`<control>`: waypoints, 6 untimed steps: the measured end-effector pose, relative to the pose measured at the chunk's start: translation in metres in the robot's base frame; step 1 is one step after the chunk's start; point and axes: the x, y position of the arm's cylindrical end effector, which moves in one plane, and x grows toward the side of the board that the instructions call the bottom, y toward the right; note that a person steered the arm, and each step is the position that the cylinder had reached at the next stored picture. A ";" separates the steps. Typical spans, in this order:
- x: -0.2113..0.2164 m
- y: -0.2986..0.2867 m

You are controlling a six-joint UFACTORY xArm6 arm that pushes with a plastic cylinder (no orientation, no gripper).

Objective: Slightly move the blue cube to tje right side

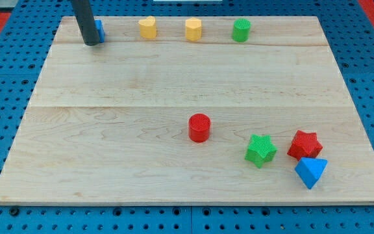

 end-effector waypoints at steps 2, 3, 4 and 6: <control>0.004 -0.105; -0.024 -0.092; -0.025 -0.043; 0.013 -0.003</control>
